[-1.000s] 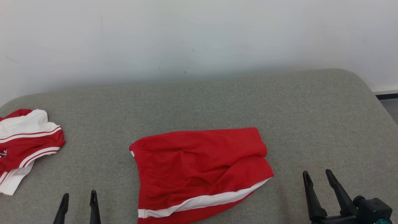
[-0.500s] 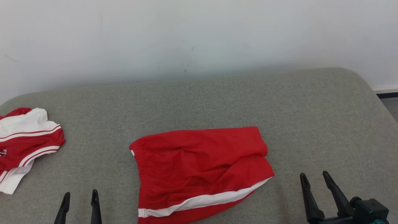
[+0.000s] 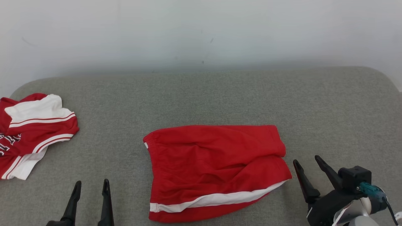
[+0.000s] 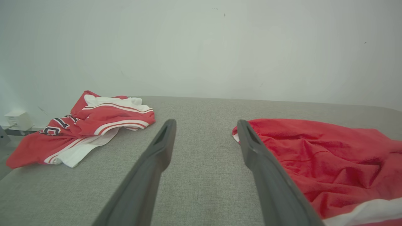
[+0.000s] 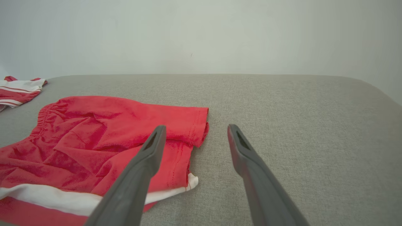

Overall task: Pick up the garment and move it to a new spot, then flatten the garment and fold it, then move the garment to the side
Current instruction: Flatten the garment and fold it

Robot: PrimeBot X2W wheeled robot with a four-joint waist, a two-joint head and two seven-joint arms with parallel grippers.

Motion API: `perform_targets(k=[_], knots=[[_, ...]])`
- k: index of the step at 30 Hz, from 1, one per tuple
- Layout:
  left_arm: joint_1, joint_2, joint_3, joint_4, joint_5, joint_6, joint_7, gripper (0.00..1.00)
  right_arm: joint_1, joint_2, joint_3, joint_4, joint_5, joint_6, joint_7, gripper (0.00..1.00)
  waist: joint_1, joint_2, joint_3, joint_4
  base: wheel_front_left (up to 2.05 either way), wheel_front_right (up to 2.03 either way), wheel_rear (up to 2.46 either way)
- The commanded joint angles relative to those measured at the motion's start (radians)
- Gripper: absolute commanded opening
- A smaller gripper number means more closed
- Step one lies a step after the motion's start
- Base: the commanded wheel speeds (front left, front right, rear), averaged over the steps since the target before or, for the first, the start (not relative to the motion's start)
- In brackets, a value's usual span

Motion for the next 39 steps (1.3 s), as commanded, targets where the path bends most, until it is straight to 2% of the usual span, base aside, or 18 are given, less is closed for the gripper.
perform_targets(k=[1, 9, 14, 15, 16, 17, 19, 24, 28, 34, 35, 36, 37, 39], knots=[[-0.015, -0.002, -0.003, 0.003, 0.006, -0.002, -0.001, 1.00, -0.019, -0.009, 0.009, 0.020, 0.012, -0.002, 0.006, 1.00, -0.0002, 0.0000, 0.021, 0.028, 0.00, 0.00, 0.00], [-0.057, -0.015, -0.035, 0.020, 0.005, -0.009, -0.001, 1.00, -0.157, -0.039, 0.095, 0.219, 0.087, -0.002, 0.111, 1.00, -0.0002, 0.0000, 0.062, 0.085, 0.00, 0.00, 0.00], [-0.076, -0.020, -0.042, 0.033, 0.001, -0.010, -0.001, 1.00, -0.225, -0.044, 0.168, 0.294, 0.138, -0.002, 0.177, 1.00, -0.0002, 0.0000, 0.075, 0.099, 0.00, 0.00, 0.00], [-0.077, -0.021, -0.044, 0.035, 0.000, -0.010, -0.001, 1.00, -0.239, -0.046, 0.184, 0.307, 0.148, -0.002, 0.190, 0.74, -0.0002, 0.0000, 0.077, 0.100, 0.00, 0.00, 0.00], [-0.080, -0.021, -0.046, 0.038, -0.001, -0.010, -0.001, 1.00, -0.254, -0.047, 0.196, 0.319, 0.162, -0.002, 0.202, 0.15, -0.0002, 0.0000, 0.078, 0.101, 0.00, 0.00, 0.00], [-0.083, -0.022, -0.048, 0.039, -0.001, -0.010, -0.001, 1.00, -0.266, -0.048, 0.205, 0.333, 0.172, -0.002, 0.214, 0.00, -0.0002, 0.0000, 0.079, 0.102, 0.00, 0.00, 0.00], [-0.089, -0.023, -0.052, 0.043, -0.002, -0.010, -0.001, 1.00, -0.291, -0.051, 0.224, 0.348, 0.185, -0.002, 0.222, 0.00, -0.0002, 0.0000, 0.080, 0.103, 0.00, 0.00, 0.00], [-0.092, -0.024, -0.058, 0.048, -0.004, -0.008, -0.001, 1.00, -0.353, -0.064, 0.241, 0.342, 0.206, -0.002, 0.139, 0.00, -0.0002, 0.0000, 0.078, 0.102, 0.00, 0.00, 0.00], [-0.096, -0.025, -0.064, 0.050, -0.005, -0.009, -0.001, 1.00, -0.413, -0.076, 0.250, 0.360, 0.225, -0.002, 0.120, 0.00, -0.0002, 0.0000, 0.080, 0.104, 0.00, 0.00, 0.00], [-0.105, -0.026, -0.073, 0.057, -0.005, -0.012, -0.001, 1.00, -0.493, -0.046, 0.271, 0.433, 0.235, -0.002, 0.126, 0.02, -0.0002, 0.0000, 0.087, 0.108, 0.00, 0.00, 0.00], [-0.108, -0.026, -0.075, 0.058, -0.004, -0.013, -0.001, 1.00, -0.508, -0.038, 0.272, 0.453, 0.238, -0.002, 0.114, 0.14, -0.0002, 0.0000, 0.087, 0.109, 0.00, 0.00, 0.00], [-0.110, -0.027, -0.077, 0.060, -0.004, -0.013, -0.001, 1.00, -0.518, -0.030, 0.275, 0.477, 0.238, -0.002, 0.104, 0.38, -0.0002, 0.0000, 0.087, 0.111, 0.00, 0.00, 0.00], [-0.112, -0.027, -0.080, 0.062, -0.005, -0.014, -0.001, 1.00, -0.524, -0.027, 0.278, 0.504, 0.233, -0.002, 0.096, 1.00, -0.0002, 0.0000, 0.086, 0.112, 0.00, 0.00, 0.00], [-0.114, -0.027, -0.084, 0.066, -0.006, -0.016, -0.001, 1.00, -0.539, -0.013, 0.285, 0.539, 0.234, -0.002, 0.068, 1.00, -0.0002, 0.0000, 0.082, 0.113, 0.00, 0.00, 0.00]])
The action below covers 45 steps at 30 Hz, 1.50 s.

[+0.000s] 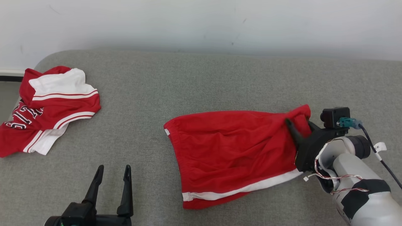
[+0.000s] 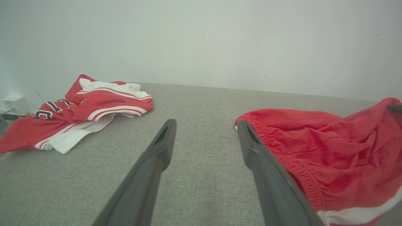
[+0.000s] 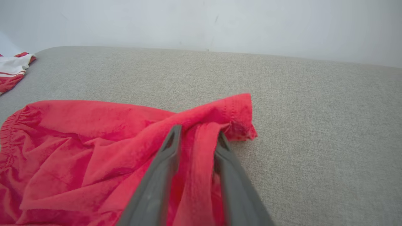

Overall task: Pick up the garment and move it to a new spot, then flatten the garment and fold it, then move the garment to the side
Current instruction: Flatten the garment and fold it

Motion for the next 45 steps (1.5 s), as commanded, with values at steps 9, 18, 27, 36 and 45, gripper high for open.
perform_targets(k=[9, 18, 27, 36, 45], knots=[[0.018, -0.001, 0.018, -0.001, -0.007, -0.004, -0.001, 1.00, 0.058, -0.028, 0.039, -0.009, 0.040, -0.002, -0.217, 1.00, -0.0001, -0.0001, -0.053, -0.049, 0.00, 0.00, 0.00], [0.056, 0.001, 0.048, -0.040, 0.011, 0.003, -0.001, 1.00, 0.254, -0.091, -0.100, -0.272, 0.021, -0.002, -0.275, 1.00, -0.0001, -0.0001, -0.082, -0.124, 0.00, 0.00, 0.00], [0.074, 0.007, 0.075, -0.057, 0.019, -0.002, -0.001, 1.00, 0.512, -0.044, -0.310, -0.547, -0.120, -0.002, -0.275, 1.00, -0.0001, -0.0001, -0.088, -0.172, 0.00, 0.00, 0.00], [0.080, 0.008, 0.093, -0.060, 0.031, 0.002, -0.001, 1.00, 0.653, 0.011, -0.397, -0.666, -0.190, -0.002, -0.275, 1.00, -0.0001, -0.0001, -0.098, -0.178, 0.00, 0.00, 0.00], [0.099, 0.021, 0.088, -0.050, 0.057, 0.016, -0.001, 1.00, 0.737, 0.049, -0.439, -0.718, -0.230, -0.002, -0.275, 1.00, -0.0001, -0.0001, -0.117, -0.160, 0.00, 0.00, 0.00]])
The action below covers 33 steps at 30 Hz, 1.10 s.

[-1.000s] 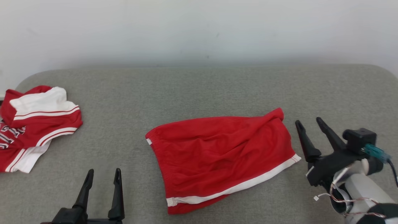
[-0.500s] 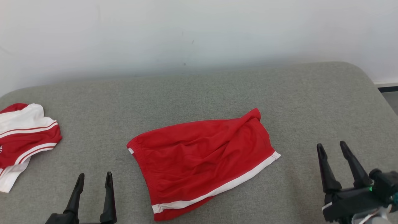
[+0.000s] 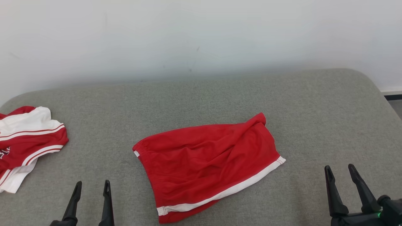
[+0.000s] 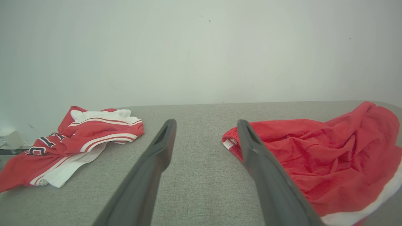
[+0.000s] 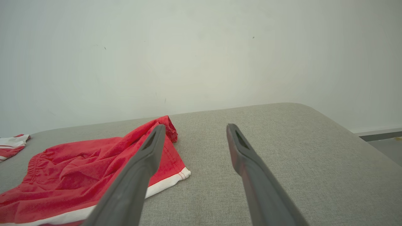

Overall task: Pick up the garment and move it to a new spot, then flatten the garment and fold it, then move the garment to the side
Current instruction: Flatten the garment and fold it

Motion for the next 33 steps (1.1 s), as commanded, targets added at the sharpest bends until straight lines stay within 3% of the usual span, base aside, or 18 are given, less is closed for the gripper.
perform_targets(k=[1, 16, 23, 33], knots=[[0.005, 0.003, 0.000, 0.000, -0.003, 0.007, -0.001, 1.00, 0.015, 0.005, -0.005, -0.006, -0.008, -0.002, -0.004, 1.00, 0.0000, 0.0000, -0.003, 0.005, 0.00, 0.00, 0.00], [0.021, 0.009, -0.004, 0.006, -0.014, 0.011, -0.001, 1.00, 0.049, 0.025, -0.009, -0.022, -0.034, -0.002, 0.006, 1.00, 0.0000, 0.0000, -0.004, 0.017, 0.00, 0.00, 0.00], [0.001, -0.002, -0.043, 0.026, -0.042, -0.019, -0.001, 1.00, 0.026, 0.008, -0.003, 0.014, -0.026, -0.002, 0.012, 1.00, 0.0000, 0.0000, 0.014, 0.026, 0.00, 0.00, 0.00], [-0.065, -0.010, -0.178, 0.148, -0.042, -0.071, -0.001, 1.00, -0.098, -0.053, 0.054, 0.150, 0.000, -0.002, 0.021, 1.00, 0.0000, 0.0000, 0.078, 0.048, 0.00, 0.00, 0.00]])
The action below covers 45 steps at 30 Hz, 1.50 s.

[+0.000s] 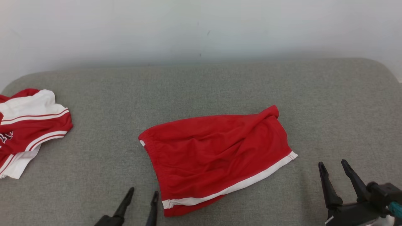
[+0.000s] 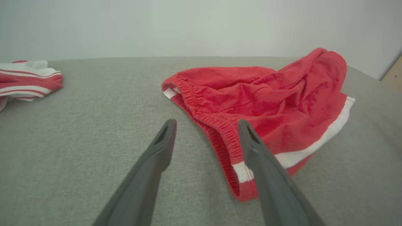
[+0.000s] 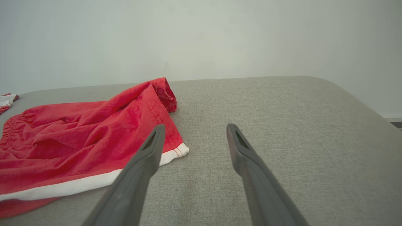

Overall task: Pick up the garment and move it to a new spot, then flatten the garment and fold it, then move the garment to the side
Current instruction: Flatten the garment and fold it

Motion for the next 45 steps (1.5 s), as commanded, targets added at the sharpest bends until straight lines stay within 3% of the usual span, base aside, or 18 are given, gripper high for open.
perform_targets(k=[1, 17, 30, 31, 32, 33, 38, 45], knots=[[-0.017, -0.001, -0.016, 0.024, -0.002, -0.005, -0.001, 1.00, -0.028, -0.013, 0.011, 0.022, 0.012, -0.002, -0.004, 1.00, -0.0001, 0.0000, 0.023, 0.010, 0.00, 0.00, 0.00], [-0.149, -0.004, -0.198, 0.242, -0.042, -0.032, -0.001, 1.00, -0.302, -0.052, 0.229, 0.371, 0.115, -0.002, -0.023, 1.00, -0.0001, 0.0000, 0.105, 0.029, 0.00, 0.00, 0.00], [-0.165, -0.006, -0.304, 0.182, -0.056, -0.032, -0.001, 0.99, -0.426, -0.039, 0.342, 0.532, 0.220, -0.002, -0.028, 1.00, -0.0001, 0.0000, 0.145, 0.061, 0.00, 0.00, 0.00], [-0.166, -0.005, -0.310, 0.180, -0.060, -0.032, -0.001, 0.46, -0.430, -0.038, 0.349, 0.540, 0.228, -0.002, -0.028, 1.00, -0.0001, 0.0000, 0.148, 0.064, 0.00, 0.00, 0.00], [-0.169, -0.006, -0.314, 0.175, -0.064, -0.032, -0.001, 0.11, -0.434, -0.038, 0.357, 0.546, 0.235, -0.002, -0.027, 0.73, -0.0001, 0.0000, 0.150, 0.067, 0.00, 0.00, 0.00], [-0.172, -0.006, -0.314, 0.169, -0.073, -0.032, -0.001, 0.00, -0.438, -0.038, 0.366, 0.546, 0.240, -0.002, -0.026, 0.00, -0.0001, 0.0000, 0.152, 0.068, 0.00, 0.00, 0.00], [-0.173, -0.007, -0.302, 0.155, -0.110, -0.032, -0.001, 0.00, -0.422, -0.041, 0.365, 0.511, 0.285, -0.002, -0.026, 0.00, -0.0001, 0.0000, 0.146, 0.063, 0.00, 0.00, 0.00], [-0.165, -0.008, -0.232, 0.097, -0.147, -0.031, -0.001, 0.00, -0.357, -0.071, 0.331, 0.356, 0.305, -0.002, -0.026, 0.00, -0.0001, 0.0000, 0.115, 0.022, 0.00, 0.00, 0.00]])
